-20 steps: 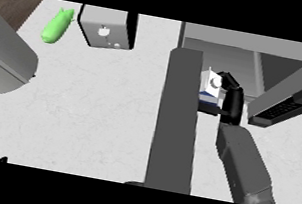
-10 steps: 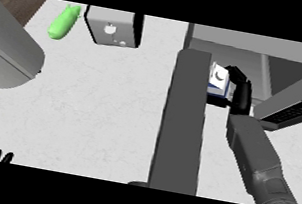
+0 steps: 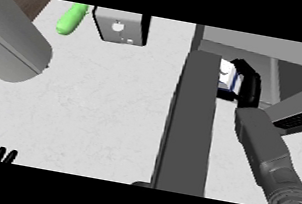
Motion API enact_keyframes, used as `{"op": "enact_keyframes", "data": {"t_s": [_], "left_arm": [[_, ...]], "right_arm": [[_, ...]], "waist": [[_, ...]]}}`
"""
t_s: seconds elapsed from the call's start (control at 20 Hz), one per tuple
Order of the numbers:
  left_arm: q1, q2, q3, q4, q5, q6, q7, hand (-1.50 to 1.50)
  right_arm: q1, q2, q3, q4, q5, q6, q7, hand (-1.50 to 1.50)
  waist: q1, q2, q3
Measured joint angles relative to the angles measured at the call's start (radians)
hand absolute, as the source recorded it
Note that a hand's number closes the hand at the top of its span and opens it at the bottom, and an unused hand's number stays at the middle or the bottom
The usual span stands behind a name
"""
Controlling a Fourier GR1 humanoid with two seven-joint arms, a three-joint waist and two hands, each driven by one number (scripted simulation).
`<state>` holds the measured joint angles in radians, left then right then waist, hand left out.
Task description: Pick up the milk, place it into the microwave and close the microwave
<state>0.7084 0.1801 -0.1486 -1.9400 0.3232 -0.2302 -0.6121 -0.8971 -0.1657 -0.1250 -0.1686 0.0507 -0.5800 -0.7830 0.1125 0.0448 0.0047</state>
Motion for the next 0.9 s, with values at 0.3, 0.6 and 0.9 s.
{"op": "enact_keyframes", "data": {"t_s": [0.3,0.6,0.9], "left_arm": [[-0.008,-0.007,-0.005,0.015,0.003,-0.004,-0.002,-1.50],[-0.013,0.005,0.004,0.018,0.003,-0.013,-0.004,-1.50],[-0.032,0.007,0.007,0.037,0.004,-0.016,0.003,-1.50]], "right_arm": [[-0.036,-0.029,-0.029,-0.001,-0.013,-0.013,-0.027,1.50],[-0.062,-0.038,-0.062,-0.011,-0.026,-0.061,-0.060,1.50],[-0.088,-0.054,-0.074,0.002,-0.010,-0.187,-0.047,1.50]], "waist": [[0.012,0.008,0.002],[0.026,0.015,0.002],[0.036,0.021,0.001]]}}
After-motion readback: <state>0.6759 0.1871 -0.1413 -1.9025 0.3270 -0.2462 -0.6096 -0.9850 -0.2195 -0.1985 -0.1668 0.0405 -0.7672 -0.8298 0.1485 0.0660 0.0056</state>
